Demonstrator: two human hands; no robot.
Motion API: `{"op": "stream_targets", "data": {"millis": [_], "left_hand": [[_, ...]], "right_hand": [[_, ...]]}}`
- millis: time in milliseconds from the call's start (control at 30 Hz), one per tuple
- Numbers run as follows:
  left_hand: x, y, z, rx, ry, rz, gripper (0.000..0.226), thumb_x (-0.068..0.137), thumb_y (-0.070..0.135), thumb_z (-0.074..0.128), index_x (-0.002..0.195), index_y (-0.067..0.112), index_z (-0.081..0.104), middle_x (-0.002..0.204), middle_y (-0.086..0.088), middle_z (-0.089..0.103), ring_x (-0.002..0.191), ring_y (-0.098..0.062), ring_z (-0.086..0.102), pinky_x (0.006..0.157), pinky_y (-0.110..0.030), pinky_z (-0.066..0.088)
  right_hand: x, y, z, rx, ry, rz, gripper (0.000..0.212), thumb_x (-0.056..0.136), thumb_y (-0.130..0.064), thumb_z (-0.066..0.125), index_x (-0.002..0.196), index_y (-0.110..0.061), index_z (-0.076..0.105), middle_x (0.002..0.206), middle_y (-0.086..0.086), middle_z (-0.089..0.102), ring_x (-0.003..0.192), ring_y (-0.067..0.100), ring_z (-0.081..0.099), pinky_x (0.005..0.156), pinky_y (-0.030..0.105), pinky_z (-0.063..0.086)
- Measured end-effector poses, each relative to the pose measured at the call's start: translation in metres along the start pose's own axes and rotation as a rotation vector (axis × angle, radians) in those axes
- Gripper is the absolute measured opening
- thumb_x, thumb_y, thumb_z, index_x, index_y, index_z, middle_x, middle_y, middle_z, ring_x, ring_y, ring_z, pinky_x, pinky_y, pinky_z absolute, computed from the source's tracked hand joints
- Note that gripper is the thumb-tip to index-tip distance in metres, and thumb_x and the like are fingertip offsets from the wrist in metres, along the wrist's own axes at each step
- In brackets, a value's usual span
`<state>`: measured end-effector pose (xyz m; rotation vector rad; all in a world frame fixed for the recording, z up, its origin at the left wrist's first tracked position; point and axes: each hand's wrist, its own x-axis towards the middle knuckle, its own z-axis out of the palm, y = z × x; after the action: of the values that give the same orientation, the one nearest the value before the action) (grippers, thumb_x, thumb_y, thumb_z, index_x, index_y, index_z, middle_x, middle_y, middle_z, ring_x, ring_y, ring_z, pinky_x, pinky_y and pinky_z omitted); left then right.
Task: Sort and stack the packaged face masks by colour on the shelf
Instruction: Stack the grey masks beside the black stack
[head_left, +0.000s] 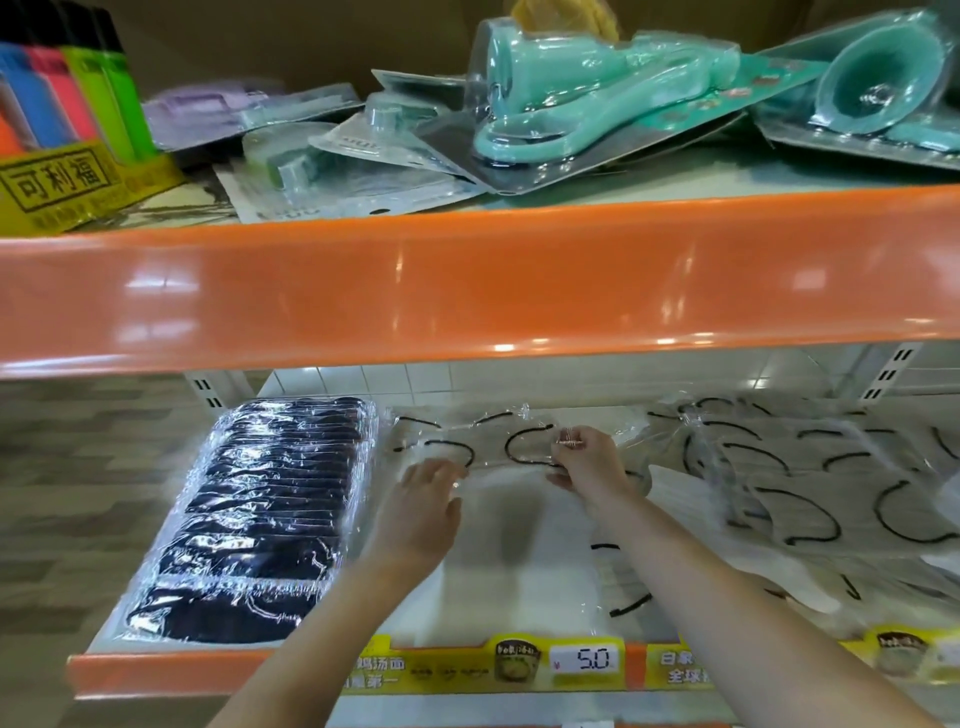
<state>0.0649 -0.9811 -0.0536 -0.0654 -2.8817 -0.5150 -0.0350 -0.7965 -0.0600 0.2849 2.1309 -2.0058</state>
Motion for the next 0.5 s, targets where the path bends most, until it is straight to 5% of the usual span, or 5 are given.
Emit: {"op": "stream_targets", "data": {"millis": [100, 200, 367, 500], "left_hand": [[0.006, 0.002, 0.014, 0.021, -0.152, -0.049, 0.044, 0.095, 0.029, 0.043, 0.137, 0.017, 0.044, 0.146, -0.003, 0.038, 0.135, -0.023, 0.033, 0.109, -0.032, 0.028], [0.011, -0.003, 0.021, 0.085, -0.227, -0.035, 0.075, 0.077, 0.051, 0.012, 0.133, 0.015, 0.045, 0.142, -0.007, 0.039, 0.135, -0.026, 0.033, 0.107, -0.034, 0.029], [0.017, -0.011, 0.031, 0.187, -0.285, -0.083, 0.051, 0.097, 0.034, 0.037, 0.144, 0.017, 0.027, 0.155, -0.012, 0.019, 0.144, -0.026, 0.013, 0.115, -0.036, 0.015], [0.021, -0.014, 0.033, 0.255, -0.309, -0.124, 0.057, 0.100, 0.040, 0.031, 0.149, 0.015, 0.017, 0.159, -0.016, 0.005, 0.147, -0.029, 0.003, 0.117, -0.038, 0.008]], "right_hand": [[0.007, 0.000, 0.012, 0.028, -0.020, 0.061, 0.019, 0.092, 0.005, 0.050, 0.105, -0.008, 0.055, 0.086, 0.008, 0.054, 0.058, 0.015, 0.054, 0.058, 0.027, 0.056], [0.008, -0.003, 0.021, -0.080, -0.038, 0.000, 0.014, 0.092, 0.003, 0.051, 0.093, -0.011, 0.055, 0.080, 0.004, 0.054, 0.062, 0.013, 0.054, 0.061, 0.027, 0.055], [0.016, -0.009, 0.036, -0.314, -0.019, -0.117, 0.019, 0.085, 0.004, 0.050, 0.080, -0.014, 0.056, 0.072, 0.004, 0.053, 0.067, 0.022, 0.050, 0.056, 0.029, 0.042], [0.013, -0.006, 0.045, -0.581, 0.057, -0.244, 0.030, 0.089, -0.001, 0.044, 0.118, -0.006, 0.050, 0.115, 0.012, 0.050, 0.098, 0.027, 0.050, 0.073, 0.029, 0.038]]}}
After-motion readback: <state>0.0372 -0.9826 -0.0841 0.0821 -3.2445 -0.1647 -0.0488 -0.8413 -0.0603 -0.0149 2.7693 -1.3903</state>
